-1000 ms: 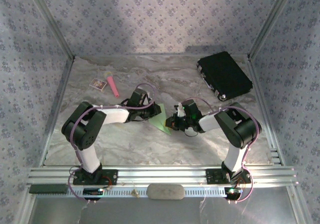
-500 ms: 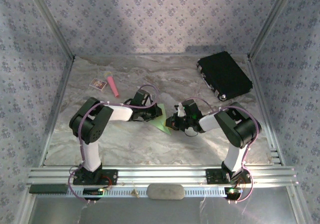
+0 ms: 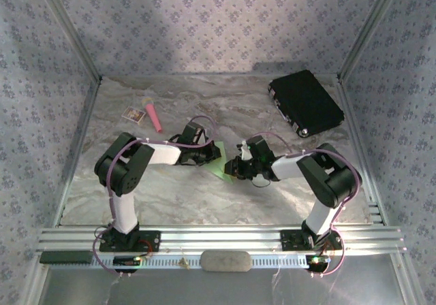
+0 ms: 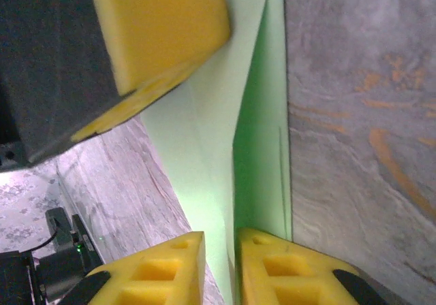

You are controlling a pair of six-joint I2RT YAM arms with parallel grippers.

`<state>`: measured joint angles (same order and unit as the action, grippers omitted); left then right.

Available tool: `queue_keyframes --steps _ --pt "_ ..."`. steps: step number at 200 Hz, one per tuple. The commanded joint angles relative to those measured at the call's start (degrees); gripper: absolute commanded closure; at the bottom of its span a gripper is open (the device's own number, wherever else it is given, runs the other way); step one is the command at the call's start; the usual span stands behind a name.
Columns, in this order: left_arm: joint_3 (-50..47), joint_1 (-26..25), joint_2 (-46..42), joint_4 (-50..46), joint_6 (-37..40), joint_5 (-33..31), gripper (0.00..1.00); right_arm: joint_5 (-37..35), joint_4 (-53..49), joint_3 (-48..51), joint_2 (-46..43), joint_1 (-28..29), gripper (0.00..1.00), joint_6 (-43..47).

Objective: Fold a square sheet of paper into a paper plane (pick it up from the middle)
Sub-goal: Fourth fold the wing at the center of the table.

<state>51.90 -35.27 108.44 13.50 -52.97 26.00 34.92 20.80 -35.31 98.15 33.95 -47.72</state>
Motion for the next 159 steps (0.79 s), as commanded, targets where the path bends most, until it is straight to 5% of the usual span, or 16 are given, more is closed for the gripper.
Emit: queue_keyframes --steps 1,27,116,159 --pt "-0.49 0.10 2.04 -3.94 1.46 -0.13 0.92 -1.21 -7.81 2.00 -0.94 0.40 0.83 1.69" --pt "-0.88 0.20 2.04 -3.55 1.26 -0.16 0.92 -1.35 -8.90 2.97 -0.37 0.24 0.92 2.30" --pt "-1.20 0.64 2.05 -3.30 1.45 -0.07 0.92 -1.68 -13.42 3.97 -2.64 -0.16 0.86 3.40" --pt "-1.63 0.62 2.05 -2.73 1.11 -0.16 0.93 -2.01 -13.66 5.91 -2.60 -0.09 0.94 3.24"
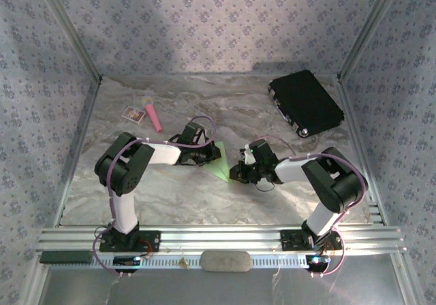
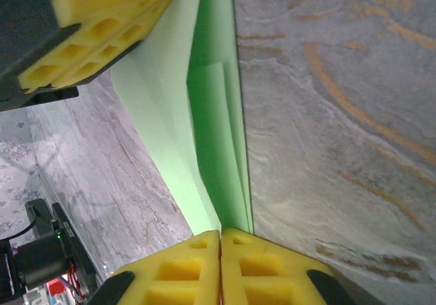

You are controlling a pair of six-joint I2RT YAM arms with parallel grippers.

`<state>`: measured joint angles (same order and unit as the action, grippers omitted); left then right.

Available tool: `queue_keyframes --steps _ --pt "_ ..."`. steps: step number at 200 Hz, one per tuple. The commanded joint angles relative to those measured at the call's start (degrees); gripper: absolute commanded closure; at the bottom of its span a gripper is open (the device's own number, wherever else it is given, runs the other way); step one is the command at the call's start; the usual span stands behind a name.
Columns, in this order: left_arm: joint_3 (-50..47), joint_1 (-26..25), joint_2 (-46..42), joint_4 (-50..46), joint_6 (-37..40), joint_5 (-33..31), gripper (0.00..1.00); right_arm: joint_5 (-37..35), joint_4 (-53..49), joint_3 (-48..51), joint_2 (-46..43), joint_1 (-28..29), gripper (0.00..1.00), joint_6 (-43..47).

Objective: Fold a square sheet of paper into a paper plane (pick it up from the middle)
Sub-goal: Fourth fold the wing at the center of the table.

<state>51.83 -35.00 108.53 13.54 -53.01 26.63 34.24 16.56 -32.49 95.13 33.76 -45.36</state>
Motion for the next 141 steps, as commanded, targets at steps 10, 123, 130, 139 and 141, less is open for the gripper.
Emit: queue_keyframes --steps 10,123,130,139,141 --pt "-1.60 0.35 1.85 -2.76 1.24 -0.79 0.93 -1.65 -9.86 3.18 0.31 -0.02 0.96 0.83" --pt "-2.35 0.37 1.51 -1.65 0.89 -0.64 0.93 -2.30 -10.97 4.90 -1.12 0.09 0.95 0.91" --pt "-2.43 0.41 1.51 -1.61 0.89 -0.62 0.93 -2.26 -11.06 4.85 -1.57 0.20 0.93 0.91" --pt "-2.37 0.46 1.38 -1.58 0.89 -0.62 0.93 -2.59 -11.67 4.89 -2.46 0.24 0.91 0.97" --pt "-2.40 0.46 1.41 -1.59 0.85 -0.62 0.93 -2.64 -11.86 4.89 -2.66 0.25 0.91 1.02"
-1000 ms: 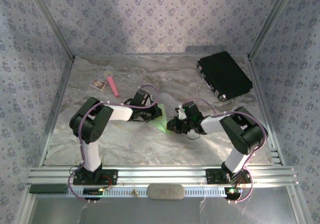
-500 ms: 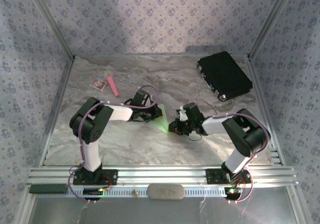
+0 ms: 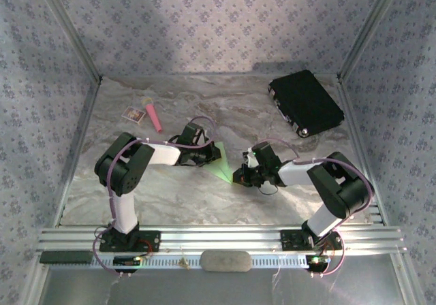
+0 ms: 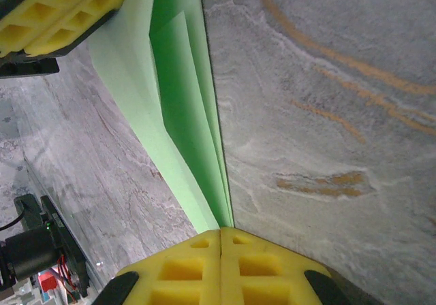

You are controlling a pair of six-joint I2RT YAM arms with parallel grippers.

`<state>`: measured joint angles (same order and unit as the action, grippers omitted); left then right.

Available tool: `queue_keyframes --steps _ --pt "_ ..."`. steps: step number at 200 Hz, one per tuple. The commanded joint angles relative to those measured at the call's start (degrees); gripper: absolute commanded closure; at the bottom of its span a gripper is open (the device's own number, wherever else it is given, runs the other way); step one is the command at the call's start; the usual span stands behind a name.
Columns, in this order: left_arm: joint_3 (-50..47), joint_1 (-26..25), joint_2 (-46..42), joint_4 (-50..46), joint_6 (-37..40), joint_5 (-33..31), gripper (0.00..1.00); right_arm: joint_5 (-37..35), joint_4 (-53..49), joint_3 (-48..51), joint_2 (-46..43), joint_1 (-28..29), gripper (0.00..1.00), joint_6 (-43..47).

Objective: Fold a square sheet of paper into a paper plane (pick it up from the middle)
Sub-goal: Fourth fold the wing at the center of the table.

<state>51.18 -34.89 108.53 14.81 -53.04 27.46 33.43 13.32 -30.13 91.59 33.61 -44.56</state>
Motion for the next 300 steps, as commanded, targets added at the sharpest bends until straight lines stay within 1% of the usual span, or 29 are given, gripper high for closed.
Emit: queue_keyframes --steps 1,22,46,67,71,85,98,110,124,141,163,186,211,225,251,265,289,300 --pt "-1.72 0.35 1.42 -2.85 0.89 -1.45 0.93 -1.85 -8.69 2.53 0.79 0.36 0.90 0.23" --pt "-1.75 0.44 1.28 -2.86 0.84 -1.53 0.93 -2.05 -9.37 3.11 -0.56 0.39 0.90 0.41" --pt "-1.74 0.44 1.33 -2.86 0.74 -1.53 0.93 -2.57 -10.58 3.64 0.32 0.49 0.95 0.77" --pt "-1.84 0.51 1.33 -2.90 0.74 -1.65 0.93 -3.36 -10.49 4.46 0.06 0.67 0.95 0.22" --pt "-1.83 0.52 1.33 -2.86 0.68 -1.73 0.93 -3.49 -10.54 4.55 -0.15 0.66 0.95 0.19" --pt "-1.78 0.48 1.42 -2.80 0.74 -1.78 0.93 -3.62 -10.91 4.52 -1.26 0.88 0.90 0.41" --pt "-1.83 0.49 1.38 -2.79 0.74 -1.76 0.93 -4.33 -11.98 4.29 -2.37 1.24 0.89 0.54" --pt "-2.00 0.48 1.34 -2.81 0.66 -1.74 0.93 -5.22 -12.91 4.38 -3.04 1.29 0.91 0.63" --pt "-2.20 0.50 1.15 -2.45 0.46 -1.69 0.93 -5.68 -13.35 4.47 -3.01 1.31 0.97 0.88" --pt "-2.16 0.49 0.98 -2.46 0.48 -1.78 0.93 -6.64 -14.78 4.05 -1.81 1.38 1.00 1.63" --pt "-2.26 0.48 0.98 -2.47 0.55 -1.73 0.93 -6.04 -14.19 3.46 -0.80 1.79 1.00 1.59" --pt "-2.23 0.52 0.98 -2.50 0.57 -1.72 0.93 -7.27 -16.45 2.45 -1.85 2.33 1.00 1.91" --pt "-2.40 0.40 0.74 -2.43 0.74 -1.70 0.93 -8.86 -16.83 2.02 -6.16 1.89 0.92 1.15" --pt "-2.38 0.33 0.89 -2.55 0.91 -1.63 0.93 -9.33 -17.73 0.08 -9.02 1.17 0.87 1.89" --pt "-2.40 0.21 1.15 -2.07 0.74 -1.55 0.93 -10.33 -20.66 -5.67 -11.85 0.38 0.86 4.95" --pt "-2.38 0.26 1.24 -2.10 0.69 -1.39 0.93 -7.77 -19.53 -8.49 -11.02 0.41 0.90 6.38" --pt "-2.40 0.27 0.99 -2.17 0.83 -1.40 0.93 -3.39 -18.27 -12.93 -6.21 1.21 0.99 7.52" --pt "-2.40 0.18 1.03 -2.29 0.92 -1.24 0.93 -2.69 -17.99 -14.65 -3.86 1.89 1.00 7.75"
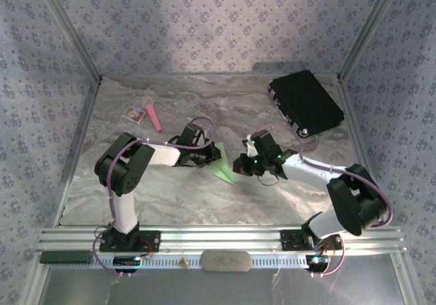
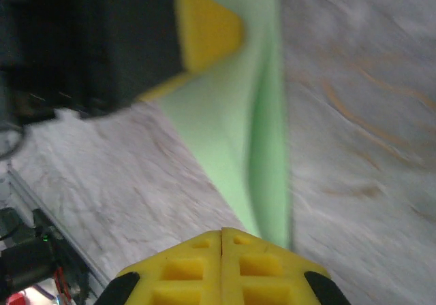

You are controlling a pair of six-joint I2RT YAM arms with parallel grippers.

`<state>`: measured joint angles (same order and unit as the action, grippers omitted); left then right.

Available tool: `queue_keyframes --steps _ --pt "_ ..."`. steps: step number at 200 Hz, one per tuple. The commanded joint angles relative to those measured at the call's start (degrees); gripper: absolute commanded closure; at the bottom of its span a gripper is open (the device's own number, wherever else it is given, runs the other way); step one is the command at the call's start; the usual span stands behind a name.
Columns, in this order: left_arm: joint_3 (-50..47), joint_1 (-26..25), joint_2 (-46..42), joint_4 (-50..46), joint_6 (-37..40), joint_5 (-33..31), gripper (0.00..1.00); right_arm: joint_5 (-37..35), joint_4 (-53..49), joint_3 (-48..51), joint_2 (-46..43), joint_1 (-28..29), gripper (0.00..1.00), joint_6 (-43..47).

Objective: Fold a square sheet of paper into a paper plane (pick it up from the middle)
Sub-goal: Fourth fold the wing at the center of the table.

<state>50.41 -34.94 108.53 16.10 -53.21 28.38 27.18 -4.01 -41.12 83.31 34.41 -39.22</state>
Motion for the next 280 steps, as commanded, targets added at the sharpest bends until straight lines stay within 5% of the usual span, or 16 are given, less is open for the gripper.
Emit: queue_keyframes --steps 1,122,280 --pt "-1.63 0.27 1.05 -3.60 1.14 -2.18 0.93 3.61 -0.65 -3.72 4.64 1.13 1.00 2.40" --pt "-1.55 0.29 0.98 -3.46 1.25 -1.82 0.93 -0.38 -4.38 -12.48 18.09 4.18 1.00 4.43" --pt "-2.27 1.56 1.38 -4.02 1.79 -2.41 0.93 4.11 7.48 2.79 15.40 1.54 1.00 -1.96"
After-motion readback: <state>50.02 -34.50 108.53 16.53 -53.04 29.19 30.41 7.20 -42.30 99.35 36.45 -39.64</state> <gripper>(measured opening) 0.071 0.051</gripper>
